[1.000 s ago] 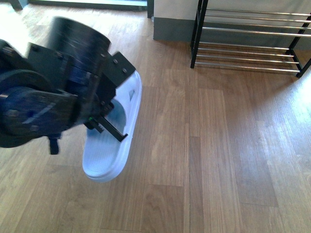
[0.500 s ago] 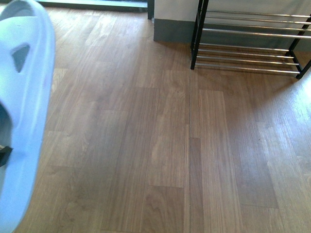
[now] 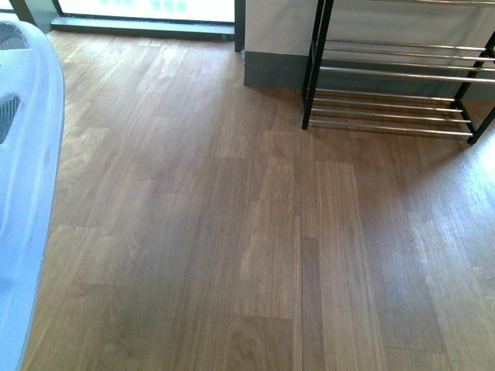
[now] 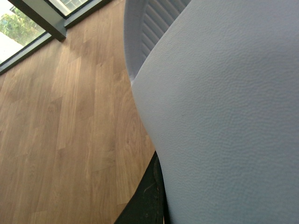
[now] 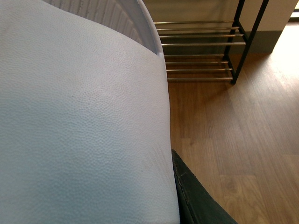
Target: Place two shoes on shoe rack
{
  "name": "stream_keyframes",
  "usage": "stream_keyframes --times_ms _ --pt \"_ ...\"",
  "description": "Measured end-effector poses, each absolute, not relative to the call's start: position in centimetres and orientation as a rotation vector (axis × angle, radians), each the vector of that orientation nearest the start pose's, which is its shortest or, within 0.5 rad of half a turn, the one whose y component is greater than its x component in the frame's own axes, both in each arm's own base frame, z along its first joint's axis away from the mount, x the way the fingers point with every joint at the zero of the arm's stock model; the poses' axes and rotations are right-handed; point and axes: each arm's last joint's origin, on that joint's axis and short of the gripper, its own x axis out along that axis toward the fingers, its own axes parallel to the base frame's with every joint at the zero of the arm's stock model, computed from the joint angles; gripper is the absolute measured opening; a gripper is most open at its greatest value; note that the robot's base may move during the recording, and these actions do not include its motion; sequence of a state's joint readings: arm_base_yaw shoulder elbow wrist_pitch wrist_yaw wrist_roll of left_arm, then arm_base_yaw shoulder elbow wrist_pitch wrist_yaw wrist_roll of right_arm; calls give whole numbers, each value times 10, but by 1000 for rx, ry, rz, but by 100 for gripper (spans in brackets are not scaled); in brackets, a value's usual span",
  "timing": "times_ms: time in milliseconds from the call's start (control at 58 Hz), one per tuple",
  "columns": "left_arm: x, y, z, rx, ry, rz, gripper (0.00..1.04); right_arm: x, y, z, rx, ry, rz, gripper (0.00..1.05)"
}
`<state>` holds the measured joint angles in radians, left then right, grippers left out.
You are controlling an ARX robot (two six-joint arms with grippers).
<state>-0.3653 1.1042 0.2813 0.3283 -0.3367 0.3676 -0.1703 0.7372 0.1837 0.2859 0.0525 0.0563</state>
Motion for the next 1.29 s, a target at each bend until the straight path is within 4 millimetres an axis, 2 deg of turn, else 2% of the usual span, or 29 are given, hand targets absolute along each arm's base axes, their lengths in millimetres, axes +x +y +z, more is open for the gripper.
stream_keyframes --times_ms 1293 --pt "186 -61 156 528 456 -113 2 155 -28 178 72 259 -229 1"
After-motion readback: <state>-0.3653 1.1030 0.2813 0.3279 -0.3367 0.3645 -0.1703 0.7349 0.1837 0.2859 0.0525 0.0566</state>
